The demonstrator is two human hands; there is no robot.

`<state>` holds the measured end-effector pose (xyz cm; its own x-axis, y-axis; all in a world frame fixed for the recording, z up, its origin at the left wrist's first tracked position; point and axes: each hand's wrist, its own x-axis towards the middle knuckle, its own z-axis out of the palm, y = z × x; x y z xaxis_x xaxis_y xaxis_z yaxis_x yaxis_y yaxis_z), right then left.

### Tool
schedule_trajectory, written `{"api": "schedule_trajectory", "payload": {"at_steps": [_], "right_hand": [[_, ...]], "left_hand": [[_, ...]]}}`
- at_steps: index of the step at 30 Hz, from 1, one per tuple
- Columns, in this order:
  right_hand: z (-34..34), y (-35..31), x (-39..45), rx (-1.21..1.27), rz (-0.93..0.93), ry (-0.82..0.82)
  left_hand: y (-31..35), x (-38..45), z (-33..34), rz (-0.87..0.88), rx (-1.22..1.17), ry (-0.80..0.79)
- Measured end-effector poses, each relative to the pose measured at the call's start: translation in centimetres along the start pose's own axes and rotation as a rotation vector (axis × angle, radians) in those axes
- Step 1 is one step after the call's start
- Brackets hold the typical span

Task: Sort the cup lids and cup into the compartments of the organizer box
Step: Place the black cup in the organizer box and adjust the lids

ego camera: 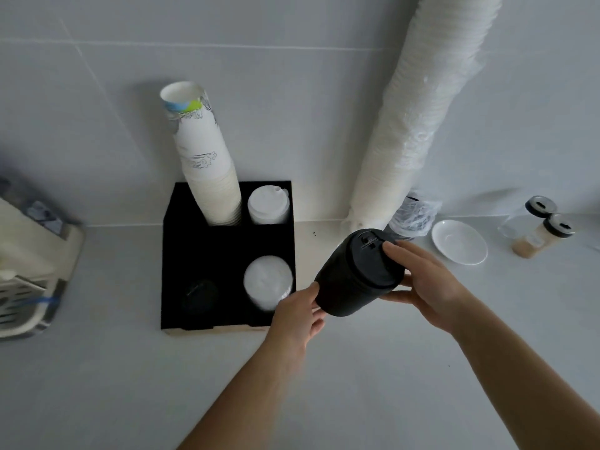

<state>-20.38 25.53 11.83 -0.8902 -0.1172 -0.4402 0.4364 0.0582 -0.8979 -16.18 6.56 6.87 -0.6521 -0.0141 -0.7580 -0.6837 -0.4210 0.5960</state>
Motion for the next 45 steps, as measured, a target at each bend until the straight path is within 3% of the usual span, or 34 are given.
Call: {"api": "schedule_trajectory", "payload": {"at_steps": [5,12,24,30,45], "right_hand": [[4.1,-0.6,-1.5,-0.081,-0.02,-0.113],[10.3,-0.7,-1.7,-0.15,-0.004,-0.233],[19.6,-1.3,0.6,-0.191,0.007,-0.352],[23.2,-0.6,2.8,-0.173,0.058,-0.385],[26.4,0.7,8.8,-0.186,0.164,-0.373]], "left_hand": [[-0.6,-2.6,-4.2,0.057,-0.066,-0.005],[-1.2,-4.8,-10.1,0.155,-0.186,0.124],[0.8,-3.6,-16.3,0.231,-0.332,0.198],[2.1,-1.1,-18.1,0.291,-0.27,0.286],[4.8,4.3,-19.3,0.223,-0.177,0.314]]}}
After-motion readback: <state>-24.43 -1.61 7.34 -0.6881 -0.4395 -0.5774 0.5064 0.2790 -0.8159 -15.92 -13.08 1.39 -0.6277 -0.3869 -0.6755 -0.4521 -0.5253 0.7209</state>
